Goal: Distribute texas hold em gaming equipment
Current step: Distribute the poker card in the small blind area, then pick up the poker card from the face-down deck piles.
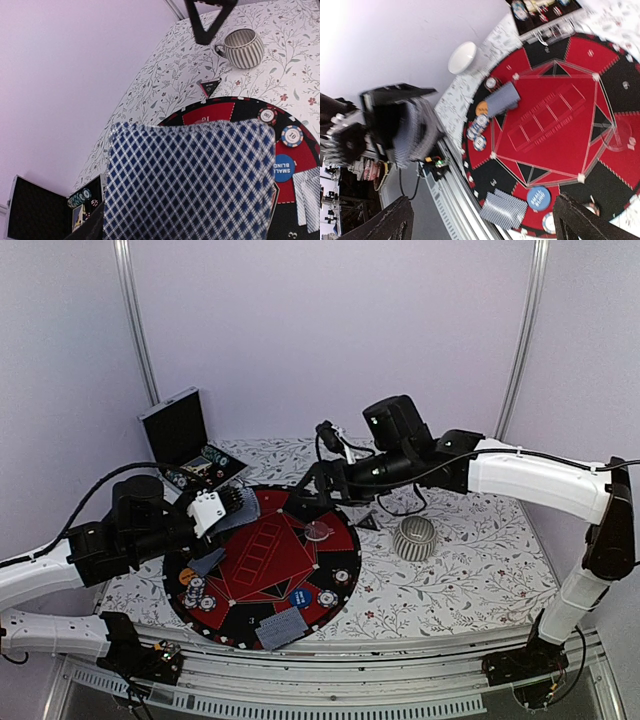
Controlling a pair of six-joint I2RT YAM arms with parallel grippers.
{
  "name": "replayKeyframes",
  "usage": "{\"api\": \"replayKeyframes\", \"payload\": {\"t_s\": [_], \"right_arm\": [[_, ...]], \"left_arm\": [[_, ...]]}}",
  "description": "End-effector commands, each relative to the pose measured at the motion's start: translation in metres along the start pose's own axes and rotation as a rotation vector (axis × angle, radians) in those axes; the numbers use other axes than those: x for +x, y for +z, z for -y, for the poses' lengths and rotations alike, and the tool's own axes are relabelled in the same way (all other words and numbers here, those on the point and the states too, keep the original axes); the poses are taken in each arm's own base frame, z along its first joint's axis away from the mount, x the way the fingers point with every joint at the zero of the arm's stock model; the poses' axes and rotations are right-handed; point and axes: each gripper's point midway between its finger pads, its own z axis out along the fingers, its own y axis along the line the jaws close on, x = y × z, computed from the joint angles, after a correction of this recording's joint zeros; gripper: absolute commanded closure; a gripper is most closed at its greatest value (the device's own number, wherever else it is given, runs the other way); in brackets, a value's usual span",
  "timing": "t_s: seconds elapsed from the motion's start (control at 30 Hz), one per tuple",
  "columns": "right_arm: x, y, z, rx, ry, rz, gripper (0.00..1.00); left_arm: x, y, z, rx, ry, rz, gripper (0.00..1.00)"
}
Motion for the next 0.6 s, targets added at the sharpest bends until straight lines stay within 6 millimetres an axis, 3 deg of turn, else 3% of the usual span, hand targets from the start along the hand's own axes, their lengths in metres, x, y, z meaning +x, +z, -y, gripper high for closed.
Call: {"api": "replayKeyframes", "payload": {"t_s": [0.0,0.2,0.37,0.57], "right_arm": [[-0.028,0.022,-0.044,-0.205,-0.12,0.036,0.01],[-0.045,0.055,-0.045,-0.239,-0.125,0.007,0.01],[-0.034,0.081,-0.05,-0.284,-0.115,-0.063,0.01],[-0.026,0.095,-0.045,-0.282,-0.106,-0.096,0.01]], "left_arm": [[-0.004,-0.001,0.001,0.015,0.001,0.022,0.46],[-0.004,0.0,0.001,0.017,0.0,0.021,0.46],[-0.005,0.0,0.002,0.021,0.0,0.024,0.46],[-0.004,0.001,0.001,0.017,0.0,0.022,0.46]]}}
